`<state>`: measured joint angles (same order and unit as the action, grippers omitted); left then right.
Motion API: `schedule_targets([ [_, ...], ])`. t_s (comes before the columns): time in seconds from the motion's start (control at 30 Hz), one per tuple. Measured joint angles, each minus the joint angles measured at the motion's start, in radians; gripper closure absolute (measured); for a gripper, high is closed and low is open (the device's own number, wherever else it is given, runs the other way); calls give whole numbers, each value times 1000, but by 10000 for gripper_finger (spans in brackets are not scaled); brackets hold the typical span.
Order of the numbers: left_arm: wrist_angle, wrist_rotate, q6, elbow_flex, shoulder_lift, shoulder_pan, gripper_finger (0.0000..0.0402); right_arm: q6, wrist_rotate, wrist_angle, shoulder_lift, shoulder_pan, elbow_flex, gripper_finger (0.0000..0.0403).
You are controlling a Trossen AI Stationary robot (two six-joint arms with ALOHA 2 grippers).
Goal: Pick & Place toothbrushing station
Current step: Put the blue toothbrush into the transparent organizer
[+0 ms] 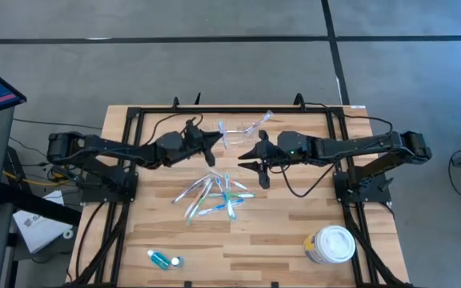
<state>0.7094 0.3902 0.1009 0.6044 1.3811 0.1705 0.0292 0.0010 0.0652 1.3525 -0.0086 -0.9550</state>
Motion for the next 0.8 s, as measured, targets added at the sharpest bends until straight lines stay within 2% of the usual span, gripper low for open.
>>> schedule_targets([
  [0.53, -4, -85, 0, 0, 0, 198, 397, -37, 0, -1, 0, 0, 0, 308],
  [0.8, -5, -144, 8, 0, 2, 263, 397, -63, 0, 0, 0, -1, 0, 308],
])
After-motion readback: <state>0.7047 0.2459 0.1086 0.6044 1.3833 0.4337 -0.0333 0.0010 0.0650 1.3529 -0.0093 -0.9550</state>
